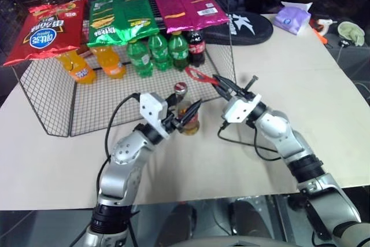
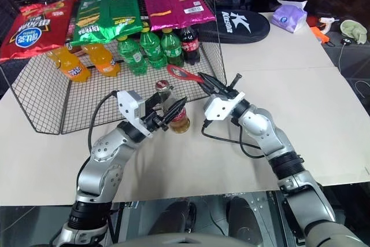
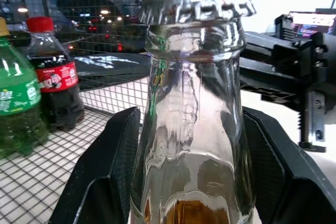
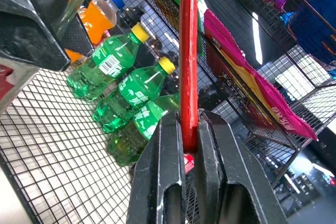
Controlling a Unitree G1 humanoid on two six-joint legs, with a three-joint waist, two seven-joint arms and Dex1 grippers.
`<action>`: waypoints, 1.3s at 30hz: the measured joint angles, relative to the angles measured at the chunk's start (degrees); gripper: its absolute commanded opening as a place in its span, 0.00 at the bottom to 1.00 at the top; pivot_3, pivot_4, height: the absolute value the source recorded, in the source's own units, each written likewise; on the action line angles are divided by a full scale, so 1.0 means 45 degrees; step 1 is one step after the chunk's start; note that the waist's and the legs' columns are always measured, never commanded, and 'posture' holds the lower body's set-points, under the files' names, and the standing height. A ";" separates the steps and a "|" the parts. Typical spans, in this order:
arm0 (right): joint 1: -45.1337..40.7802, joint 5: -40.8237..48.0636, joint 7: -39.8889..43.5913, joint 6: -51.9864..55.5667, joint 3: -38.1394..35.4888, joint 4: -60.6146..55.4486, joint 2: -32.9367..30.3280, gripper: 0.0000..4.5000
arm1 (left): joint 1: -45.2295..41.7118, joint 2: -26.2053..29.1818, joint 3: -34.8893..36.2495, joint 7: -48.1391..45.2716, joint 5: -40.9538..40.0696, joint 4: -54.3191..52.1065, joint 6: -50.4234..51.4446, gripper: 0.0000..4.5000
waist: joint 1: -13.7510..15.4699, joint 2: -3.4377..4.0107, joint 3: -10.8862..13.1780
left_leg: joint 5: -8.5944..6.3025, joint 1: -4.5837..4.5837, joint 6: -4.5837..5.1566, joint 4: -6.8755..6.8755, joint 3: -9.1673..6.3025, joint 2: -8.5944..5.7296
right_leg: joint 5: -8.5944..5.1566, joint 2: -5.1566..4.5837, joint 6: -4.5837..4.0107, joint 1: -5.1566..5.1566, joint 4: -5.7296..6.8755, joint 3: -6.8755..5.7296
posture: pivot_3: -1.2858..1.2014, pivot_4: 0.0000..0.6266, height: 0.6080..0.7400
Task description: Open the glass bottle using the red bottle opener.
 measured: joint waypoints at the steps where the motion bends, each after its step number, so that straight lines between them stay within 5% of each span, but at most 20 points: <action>1: 0.0000 0.0004 0.0002 0.0005 0.0000 0.0000 0.0005 0.00 | 0.0004 0.0004 0.0000 -0.0007 0.0000 -0.0004 0.0001 0.50 | -0.0001 0.0000 0.0000 | 0.0000 0.0000 0.0000 0.0000 0.0000 0.0000 | 0.0000 0.0000 0.0000 0.0000 0.0000 0.0000 | 0.52 0.24 1.00; 21: -0.0220 0.1187 0.2154 -0.0264 0.0963 -0.0620 0.0128 0.00 | -0.0359 0.0297 0.0260 -0.1898 -0.0513 0.0921 -0.0470 0.50 | 0.0010 0.0000 -0.0002 | 0.0000 0.0005 0.0000 0.0011 -0.0002 -0.0002 | 0.0000 -0.0001 0.0000 0.0004 0.0006 -0.0005 | 0.52 0.24 1.00; 39: -0.0718 -0.0181 0.0790 -0.2298 0.0869 0.1003 -0.0216 0.00 | -0.0492 0.0030 0.0241 -0.2165 -0.0487 0.1404 -0.0858 0.50 | 0.0015 -0.0002 -0.0013 | 0.0002 0.0021 0.0000 0.0024 -0.0001 -0.0005 | 0.0001 -0.0001 0.0000 0.0021 0.0020 -0.0004 | 0.52 0.24 1.00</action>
